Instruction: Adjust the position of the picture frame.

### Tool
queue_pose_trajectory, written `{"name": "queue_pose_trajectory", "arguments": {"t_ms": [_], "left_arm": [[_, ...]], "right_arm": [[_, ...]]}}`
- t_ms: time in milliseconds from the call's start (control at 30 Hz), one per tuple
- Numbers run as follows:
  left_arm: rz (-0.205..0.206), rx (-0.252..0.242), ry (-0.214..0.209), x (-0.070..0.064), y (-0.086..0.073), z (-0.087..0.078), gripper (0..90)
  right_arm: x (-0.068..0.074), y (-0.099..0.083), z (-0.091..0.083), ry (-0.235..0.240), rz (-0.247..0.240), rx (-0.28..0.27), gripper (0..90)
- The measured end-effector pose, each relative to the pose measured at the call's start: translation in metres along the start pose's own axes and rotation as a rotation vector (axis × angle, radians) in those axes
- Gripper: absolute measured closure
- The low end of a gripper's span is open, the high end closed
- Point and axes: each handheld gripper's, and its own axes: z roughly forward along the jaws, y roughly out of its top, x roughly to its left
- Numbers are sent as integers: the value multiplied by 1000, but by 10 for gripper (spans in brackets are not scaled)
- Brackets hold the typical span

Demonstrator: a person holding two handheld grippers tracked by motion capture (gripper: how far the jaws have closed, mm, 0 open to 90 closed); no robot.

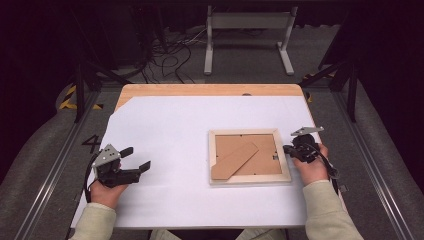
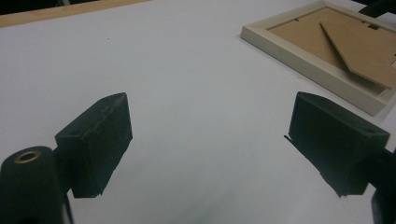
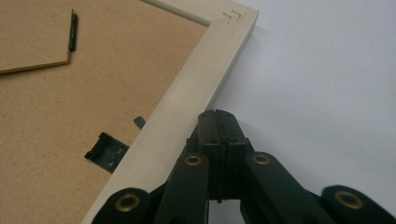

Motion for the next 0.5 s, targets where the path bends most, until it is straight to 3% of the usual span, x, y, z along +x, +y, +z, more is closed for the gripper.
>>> {"name": "queue_pose_trajectory", "arguments": {"t_ms": [67, 167, 500], "left_arm": [[8, 6, -1, 0, 0, 1, 137], [9, 5, -4, -1, 1, 4, 137], [8, 8, -11, -1, 1, 7, 137]], "right_arm": [[1, 0, 1, -9, -10, 3, 898], [3, 1, 2, 22, -8, -6, 898], [32, 12, 10, 63, -72, -1, 898]]}}
